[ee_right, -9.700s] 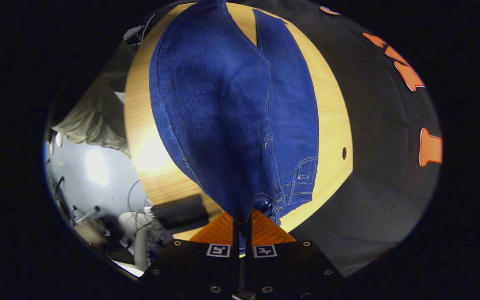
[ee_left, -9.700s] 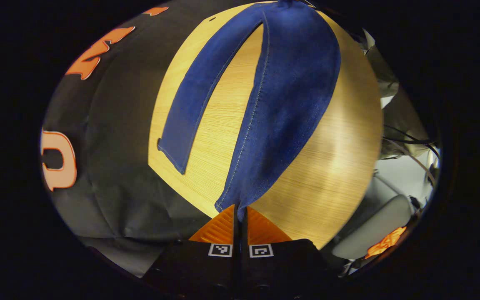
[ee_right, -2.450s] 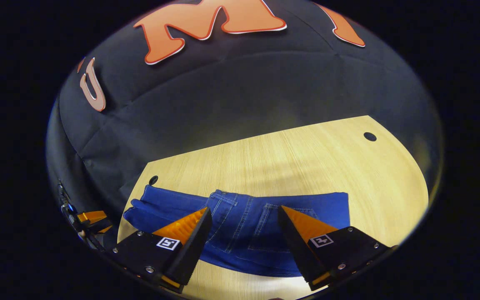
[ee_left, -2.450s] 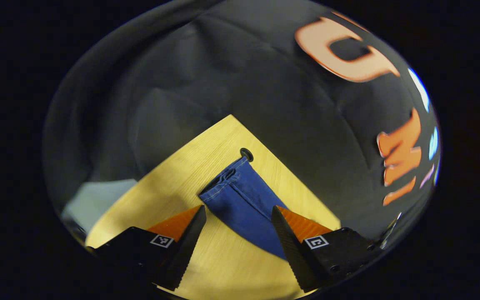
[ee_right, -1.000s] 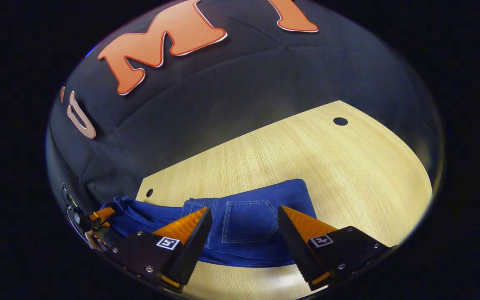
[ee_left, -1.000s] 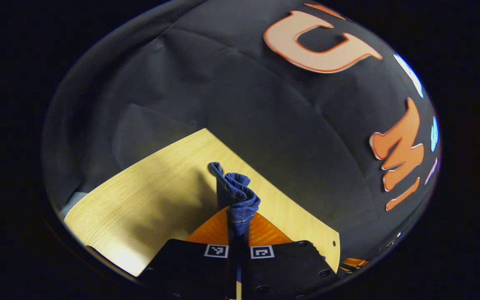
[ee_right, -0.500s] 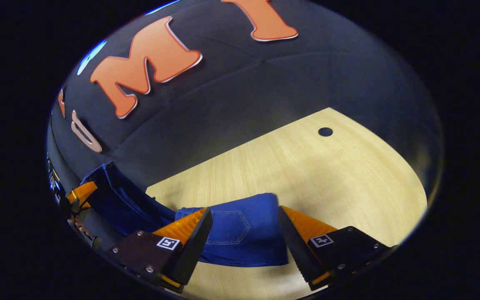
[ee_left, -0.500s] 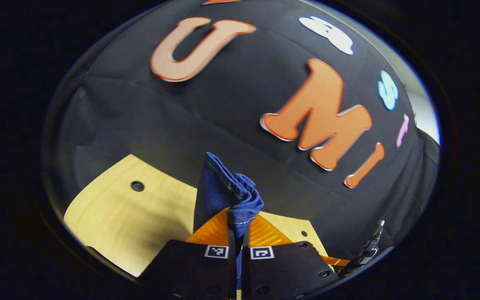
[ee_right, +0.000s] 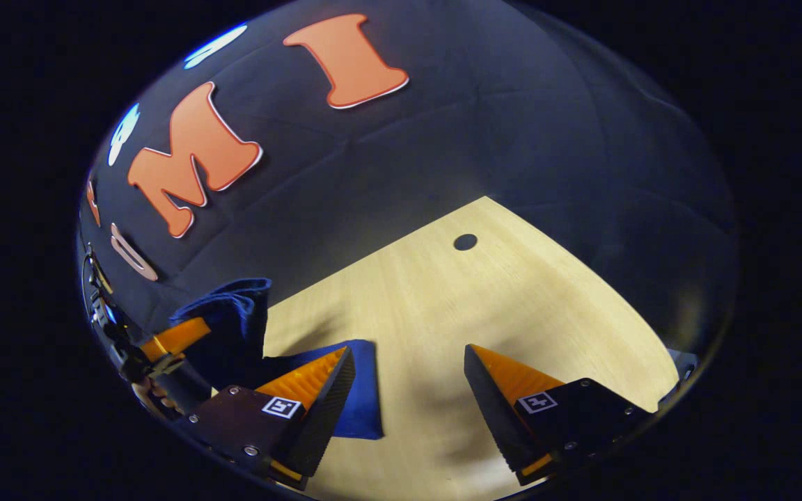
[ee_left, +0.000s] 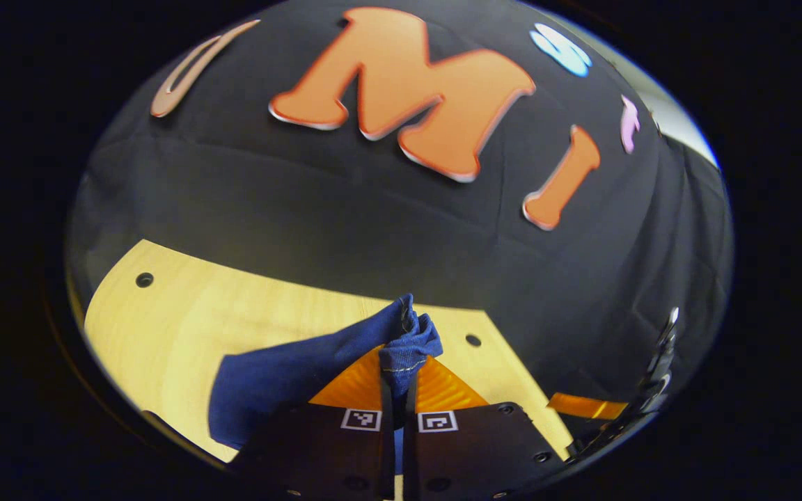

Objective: Grasp the waist and the cuffs of the jeans and fold them to make the two legs overlap; first hold the waist and fold one-third of the jeans toward the cuffs, then hold the cuffs and fold the remaining one-third in the same direction to finish folding.

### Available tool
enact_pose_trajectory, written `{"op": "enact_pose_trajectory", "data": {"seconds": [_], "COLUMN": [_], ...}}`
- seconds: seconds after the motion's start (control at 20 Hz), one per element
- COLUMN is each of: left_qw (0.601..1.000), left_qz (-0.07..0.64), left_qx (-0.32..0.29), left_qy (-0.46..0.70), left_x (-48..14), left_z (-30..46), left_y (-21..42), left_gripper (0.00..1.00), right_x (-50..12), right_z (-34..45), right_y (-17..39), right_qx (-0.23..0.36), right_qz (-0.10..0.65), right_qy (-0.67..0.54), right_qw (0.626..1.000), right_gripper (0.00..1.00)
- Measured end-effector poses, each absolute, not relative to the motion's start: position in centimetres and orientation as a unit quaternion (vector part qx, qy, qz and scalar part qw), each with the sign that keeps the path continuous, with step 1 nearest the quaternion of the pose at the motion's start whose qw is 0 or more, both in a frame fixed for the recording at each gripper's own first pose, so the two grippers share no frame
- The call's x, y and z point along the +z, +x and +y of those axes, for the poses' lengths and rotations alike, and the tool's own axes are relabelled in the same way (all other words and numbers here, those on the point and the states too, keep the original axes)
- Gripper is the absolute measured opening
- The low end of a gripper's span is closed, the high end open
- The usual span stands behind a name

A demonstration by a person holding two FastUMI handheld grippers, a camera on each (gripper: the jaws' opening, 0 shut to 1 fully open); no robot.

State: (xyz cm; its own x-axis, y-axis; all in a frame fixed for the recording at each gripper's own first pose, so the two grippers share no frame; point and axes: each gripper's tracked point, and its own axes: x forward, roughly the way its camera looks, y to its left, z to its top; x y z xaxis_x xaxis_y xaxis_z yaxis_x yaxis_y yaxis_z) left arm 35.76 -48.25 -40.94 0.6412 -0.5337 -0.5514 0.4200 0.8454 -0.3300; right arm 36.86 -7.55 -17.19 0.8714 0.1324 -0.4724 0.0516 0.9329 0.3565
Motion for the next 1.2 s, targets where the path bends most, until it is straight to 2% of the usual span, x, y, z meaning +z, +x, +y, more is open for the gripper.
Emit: {"op": "enact_pose_trajectory", "data": {"seconds": [0.25, 0.5, 0.6, 0.7, 0.85, 1.0, 1.2], "left_qw": [0.884, 0.876, 0.870, 0.861, 0.848, 0.863, 0.915], "left_qz": [0.379, 0.412, 0.421, 0.431, 0.444, 0.415, 0.312], "left_qx": [-0.272, -0.249, -0.257, -0.271, -0.288, -0.288, -0.256], "left_qy": [0.022, 0.035, 0.022, 0.008, -0.015, -0.007, 0.019], "left_x": [-50.9, -56.2, -56.8, -57.1, -55.3, -50.2, -39.1], "left_z": [-52.8, -54.3, -54.6, -55.6, -55.5, -52.3, -43.8], "left_y": [30.3, 28.7, 27.9, 26.7, 24.2, 24.0, 26.3], "left_gripper": [0.05, 0.06, 0.17, 0.38, 1.00, 0.99, 0.98], "right_x": [-19.4, -20.6, -21.1, -21.2, -21.0, -19.4, -14.2], "right_z": [-9.7, -9.9, -9.5, -8.6, -7.7, -6.1, -5.2], "right_y": [36.0, 35.8, 35.8, 35.4, 34.9, 34.1, 33.7], "right_qx": [0.022, 0.033, 0.040, 0.052, 0.054, 0.064, 0.047], "right_qz": [0.267, 0.277, 0.284, 0.290, 0.295, 0.290, 0.226], "right_qy": [0.170, 0.148, 0.141, 0.137, 0.116, 0.091, 0.050], "right_qw": [0.948, 0.949, 0.948, 0.946, 0.947, 0.951, 0.972], "right_gripper": [0.98, 0.98, 0.98, 0.98, 0.97, 0.97, 0.97]}}
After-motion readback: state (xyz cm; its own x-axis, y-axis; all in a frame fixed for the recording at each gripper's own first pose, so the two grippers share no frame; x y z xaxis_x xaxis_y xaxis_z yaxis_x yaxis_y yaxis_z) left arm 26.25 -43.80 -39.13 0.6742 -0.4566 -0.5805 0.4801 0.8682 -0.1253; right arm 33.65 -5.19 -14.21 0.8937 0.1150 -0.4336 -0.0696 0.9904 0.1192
